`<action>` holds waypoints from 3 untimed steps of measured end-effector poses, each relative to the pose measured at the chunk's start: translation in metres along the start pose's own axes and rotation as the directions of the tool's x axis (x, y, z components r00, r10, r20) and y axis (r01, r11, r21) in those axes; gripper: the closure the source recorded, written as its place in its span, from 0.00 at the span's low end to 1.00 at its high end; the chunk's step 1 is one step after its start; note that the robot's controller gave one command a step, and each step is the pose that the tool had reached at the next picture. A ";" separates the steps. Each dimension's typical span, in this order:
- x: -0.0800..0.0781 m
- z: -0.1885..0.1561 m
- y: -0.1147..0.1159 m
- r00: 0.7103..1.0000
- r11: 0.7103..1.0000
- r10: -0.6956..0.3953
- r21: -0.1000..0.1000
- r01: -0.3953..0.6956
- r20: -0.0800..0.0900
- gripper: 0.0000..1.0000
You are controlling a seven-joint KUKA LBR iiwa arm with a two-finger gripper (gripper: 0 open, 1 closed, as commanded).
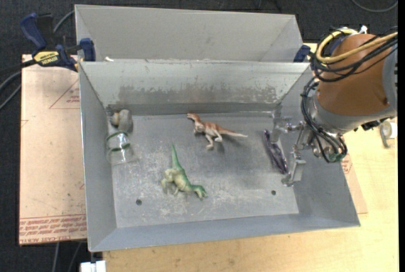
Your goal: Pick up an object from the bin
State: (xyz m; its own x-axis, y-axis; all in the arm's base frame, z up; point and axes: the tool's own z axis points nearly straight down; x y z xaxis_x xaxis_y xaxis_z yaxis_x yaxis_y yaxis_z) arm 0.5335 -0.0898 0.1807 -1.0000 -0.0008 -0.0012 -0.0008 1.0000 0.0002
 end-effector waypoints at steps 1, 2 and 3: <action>-0.064 0.092 0.047 0.997 0.997 -0.072 -0.001 0.072 0.002 0.00; -0.085 0.048 -0.012 1.000 1.000 0.028 -0.001 -0.028 0.003 0.00; -0.121 0.114 0.085 0.998 0.998 0.057 -0.006 -0.057 -0.001 0.00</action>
Offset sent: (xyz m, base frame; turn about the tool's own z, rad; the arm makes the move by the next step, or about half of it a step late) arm 0.0855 -0.0134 -0.0474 0.0272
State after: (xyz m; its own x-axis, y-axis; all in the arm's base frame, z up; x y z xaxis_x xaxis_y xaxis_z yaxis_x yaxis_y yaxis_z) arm 0.6542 -0.0045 0.0672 -0.9984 0.0565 -0.0004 0.0565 0.9984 0.0060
